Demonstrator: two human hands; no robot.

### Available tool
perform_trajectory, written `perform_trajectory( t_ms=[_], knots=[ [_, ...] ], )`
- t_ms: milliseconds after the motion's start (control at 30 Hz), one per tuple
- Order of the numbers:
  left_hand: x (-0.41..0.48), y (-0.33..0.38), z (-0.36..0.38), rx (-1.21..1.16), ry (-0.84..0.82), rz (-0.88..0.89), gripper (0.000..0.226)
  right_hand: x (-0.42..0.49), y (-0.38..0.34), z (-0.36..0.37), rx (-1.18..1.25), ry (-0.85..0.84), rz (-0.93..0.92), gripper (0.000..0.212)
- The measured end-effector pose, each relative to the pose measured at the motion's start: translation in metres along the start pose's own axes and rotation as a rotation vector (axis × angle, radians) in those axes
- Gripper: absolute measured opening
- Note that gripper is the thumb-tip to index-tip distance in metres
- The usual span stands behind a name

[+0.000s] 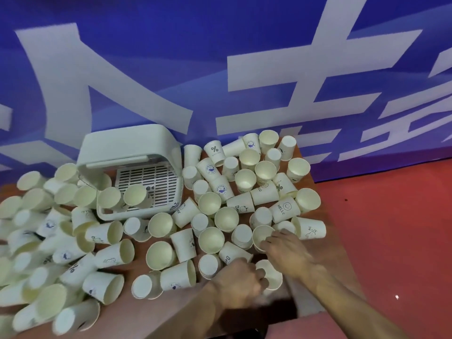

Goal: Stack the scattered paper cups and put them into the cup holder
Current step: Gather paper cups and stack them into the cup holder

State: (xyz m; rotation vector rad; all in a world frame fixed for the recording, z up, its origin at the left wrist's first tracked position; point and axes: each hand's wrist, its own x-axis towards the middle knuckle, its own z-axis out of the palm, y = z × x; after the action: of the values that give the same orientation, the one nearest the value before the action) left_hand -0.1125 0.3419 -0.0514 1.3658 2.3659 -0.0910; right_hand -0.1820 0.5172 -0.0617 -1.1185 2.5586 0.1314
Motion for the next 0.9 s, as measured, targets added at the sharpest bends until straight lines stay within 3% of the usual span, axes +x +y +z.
perform_trajectory(
  t_ms=[67, 167, 300, 367, 467, 567, 667, 900],
  knots=[
    [-0.005, -0.002, -0.003, -0.023, 0.019, 0.0, 0.015, -0.003, -0.006, -0.009, -0.027, 0.071, 0.027, 0.032],
    [-0.016, -0.005, -0.015, -0.095, 0.053, -0.02, 0.03, -0.007, -0.015, -0.021, -0.034, 0.124, 0.082, 0.03],
    [-0.037, -0.01, -0.036, -0.086, 0.12, -0.068, 0.017, -0.015, -0.022, -0.047, -0.015, 0.131, 0.183, 0.006],
    [-0.053, -0.018, -0.046, -0.093, 0.159, -0.09, 0.018, -0.016, -0.031, -0.063, -0.012, 0.221, 0.208, 0.014],
    [-0.086, -0.037, -0.059, -0.068, 0.278, -0.089, 0.021, -0.006, -0.045, -0.09, -0.052, 0.324, 0.251, 0.022],
    [-0.132, -0.064, -0.062, -0.036, 0.48, -0.106, 0.02, 0.018, -0.066, -0.121, -0.064, 0.429, 0.296, 0.012],
    [-0.186, -0.1, -0.061, -0.003, 0.59, -0.208, 0.02, 0.051, -0.097, -0.153, -0.012, 0.564, 0.309, 0.004],
    [-0.296, -0.168, -0.037, 0.023, 0.652, -0.509, 0.021, 0.14, -0.17, -0.179, 0.12, 0.629, 0.271, 0.005]
  ],
)
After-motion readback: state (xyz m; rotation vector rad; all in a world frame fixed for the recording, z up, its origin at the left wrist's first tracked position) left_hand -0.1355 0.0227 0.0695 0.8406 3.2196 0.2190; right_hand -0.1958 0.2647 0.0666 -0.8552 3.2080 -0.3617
